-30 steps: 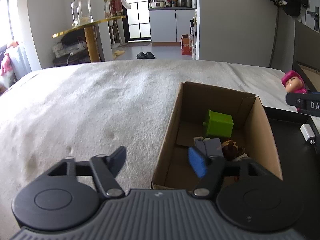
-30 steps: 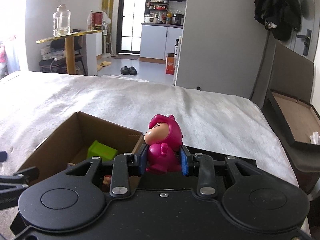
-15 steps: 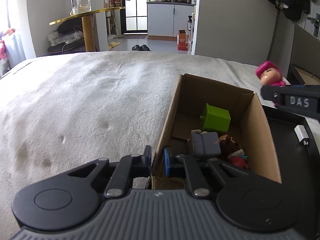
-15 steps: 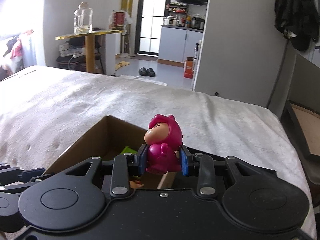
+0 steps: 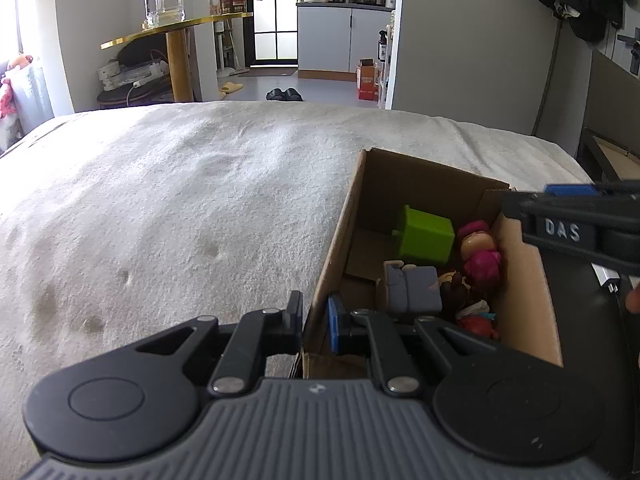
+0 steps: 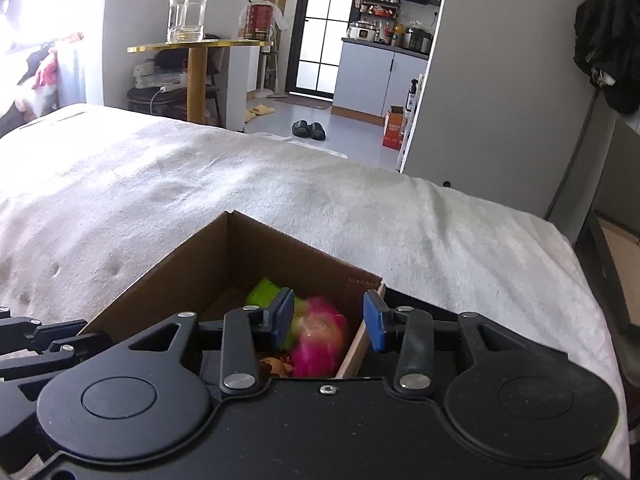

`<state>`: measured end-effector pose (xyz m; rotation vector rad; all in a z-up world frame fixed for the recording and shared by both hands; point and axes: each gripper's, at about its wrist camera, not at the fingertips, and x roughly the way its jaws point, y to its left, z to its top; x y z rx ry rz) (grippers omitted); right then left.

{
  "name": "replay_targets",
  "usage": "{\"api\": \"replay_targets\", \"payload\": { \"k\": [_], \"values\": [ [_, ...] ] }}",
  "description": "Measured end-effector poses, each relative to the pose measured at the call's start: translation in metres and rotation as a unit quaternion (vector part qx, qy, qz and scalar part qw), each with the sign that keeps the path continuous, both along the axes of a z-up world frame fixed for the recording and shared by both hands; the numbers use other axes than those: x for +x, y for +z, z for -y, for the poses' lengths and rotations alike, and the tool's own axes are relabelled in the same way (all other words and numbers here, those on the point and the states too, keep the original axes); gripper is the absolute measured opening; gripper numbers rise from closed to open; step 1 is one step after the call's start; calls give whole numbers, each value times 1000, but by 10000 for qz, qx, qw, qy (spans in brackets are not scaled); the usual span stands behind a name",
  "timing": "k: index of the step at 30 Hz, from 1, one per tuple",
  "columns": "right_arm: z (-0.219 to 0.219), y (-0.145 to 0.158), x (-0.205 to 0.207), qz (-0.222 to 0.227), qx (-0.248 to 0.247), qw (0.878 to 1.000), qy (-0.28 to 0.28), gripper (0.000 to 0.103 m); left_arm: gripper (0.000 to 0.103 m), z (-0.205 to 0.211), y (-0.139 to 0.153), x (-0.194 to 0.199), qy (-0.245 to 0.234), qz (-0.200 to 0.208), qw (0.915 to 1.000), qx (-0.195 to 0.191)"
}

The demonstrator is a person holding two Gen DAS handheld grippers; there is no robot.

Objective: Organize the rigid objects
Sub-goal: 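Carry the pink figurine into the cardboard box and release it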

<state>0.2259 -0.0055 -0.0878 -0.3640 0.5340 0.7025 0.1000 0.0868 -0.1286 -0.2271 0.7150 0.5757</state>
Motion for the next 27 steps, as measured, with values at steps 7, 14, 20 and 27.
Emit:
{"api": "replay_targets", "payload": {
  "k": [7,14,20,27],
  "values": [
    [18,-7,2,-205,46,9994,-264,50,12,1,0,2,7,-53,10000,71],
    [33,-9,-1,-283,129,9991,-275,63,12,5,2,6,66,-141,9998,137],
    [40,-5,-2,-287,209,9993,-106,84,12,8,1,11,142,-275,9992,255],
    [47,-10,5,-389,187,9991,-22,92,51,17,6,22,157,-423,9980,453]
  ]
}}
